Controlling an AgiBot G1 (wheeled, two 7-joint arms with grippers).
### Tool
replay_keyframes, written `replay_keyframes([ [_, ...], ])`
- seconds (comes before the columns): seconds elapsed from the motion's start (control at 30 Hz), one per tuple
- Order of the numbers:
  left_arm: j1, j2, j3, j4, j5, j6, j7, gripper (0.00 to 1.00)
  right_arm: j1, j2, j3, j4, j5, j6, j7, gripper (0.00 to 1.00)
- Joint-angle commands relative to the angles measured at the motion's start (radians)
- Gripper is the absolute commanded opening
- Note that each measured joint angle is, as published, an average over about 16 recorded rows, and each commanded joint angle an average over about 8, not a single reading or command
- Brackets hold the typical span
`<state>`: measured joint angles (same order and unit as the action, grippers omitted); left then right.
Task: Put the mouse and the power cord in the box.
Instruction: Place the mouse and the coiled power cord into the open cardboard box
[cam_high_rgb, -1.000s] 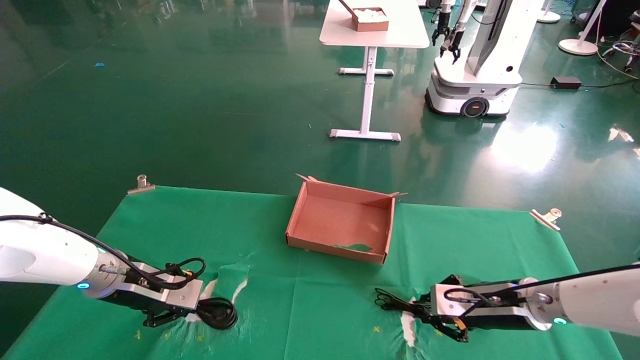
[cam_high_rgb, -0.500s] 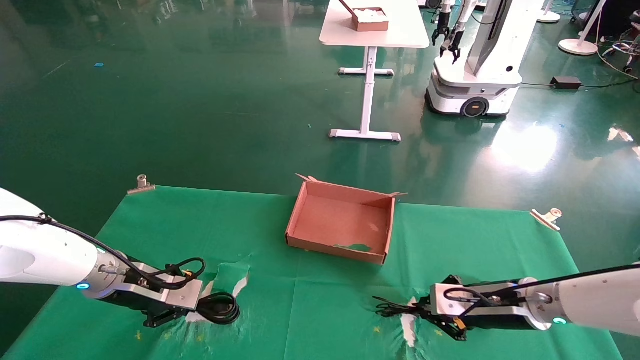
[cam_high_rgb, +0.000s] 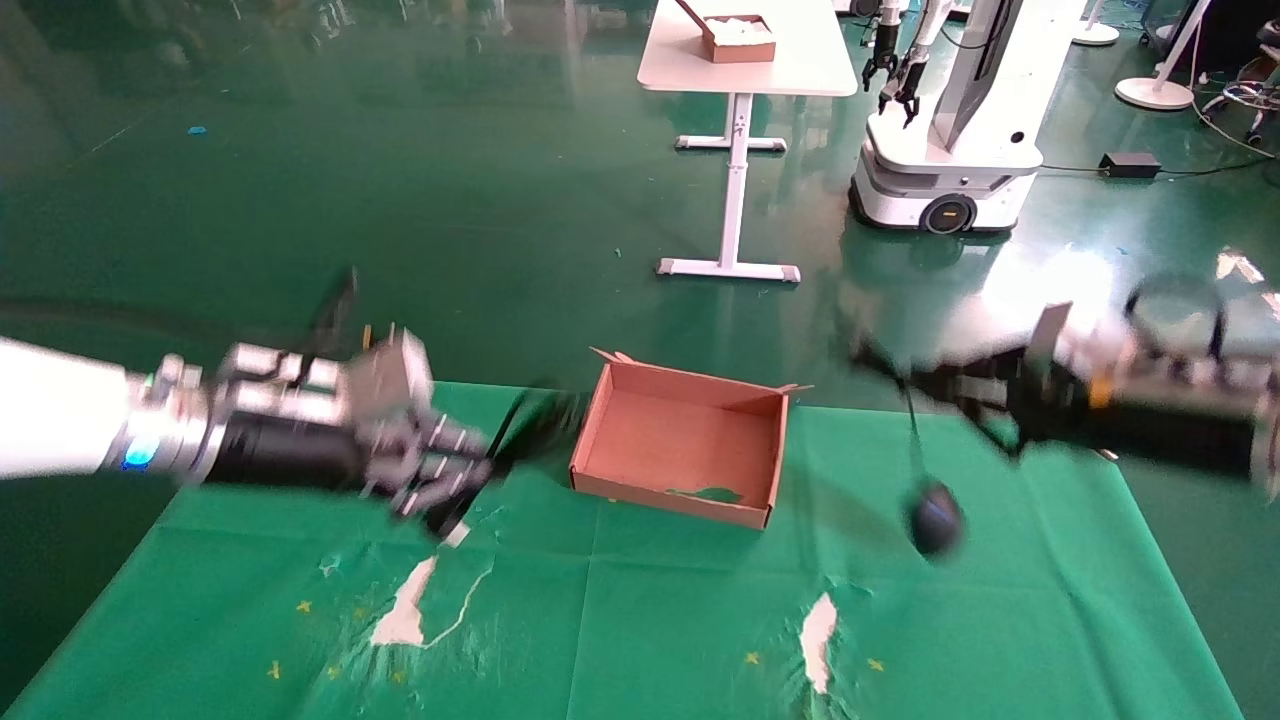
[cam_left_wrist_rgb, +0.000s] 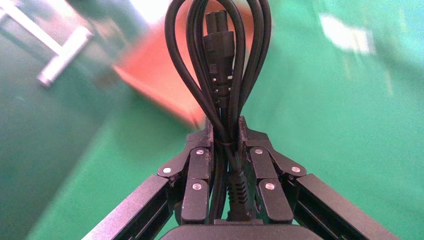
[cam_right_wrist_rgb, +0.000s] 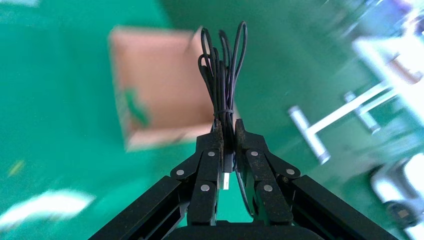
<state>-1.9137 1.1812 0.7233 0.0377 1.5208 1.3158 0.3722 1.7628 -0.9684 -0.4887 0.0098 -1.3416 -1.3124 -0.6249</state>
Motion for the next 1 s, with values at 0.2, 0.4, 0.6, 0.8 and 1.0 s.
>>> replay_keyframes([
  [0.2, -0.082, 0.058, -0.068, 0.000, -0.101, -0.090, -0.117, 0.00, 0.075, -0.095, 0.020, 0.011, 0.029, 0.055, 0.075, 0.00],
  [0.4, -0.148, 0.050, -0.057, -0.026, -0.087, -0.125, -0.135, 0.00, 0.016, -0.247, 0.027, -0.017, 0.040, 0.214, 0.085, 0.00],
  [0.6, -0.190, -0.001, -0.023, -0.048, -0.038, -0.081, -0.099, 0.00, -0.055, -0.359, 0.000, -0.042, 0.002, 0.472, 0.088, 0.51],
  [0.8, -0.188, -0.026, 0.001, -0.057, -0.003, -0.038, -0.055, 0.00, -0.074, -0.381, -0.023, -0.012, -0.032, 0.546, 0.120, 1.00],
  [1.0, -0.149, 0.022, 0.019, -0.056, 0.023, -0.048, -0.039, 0.00, -0.076, -0.372, -0.023, 0.024, -0.030, 0.516, 0.130, 1.00],
])
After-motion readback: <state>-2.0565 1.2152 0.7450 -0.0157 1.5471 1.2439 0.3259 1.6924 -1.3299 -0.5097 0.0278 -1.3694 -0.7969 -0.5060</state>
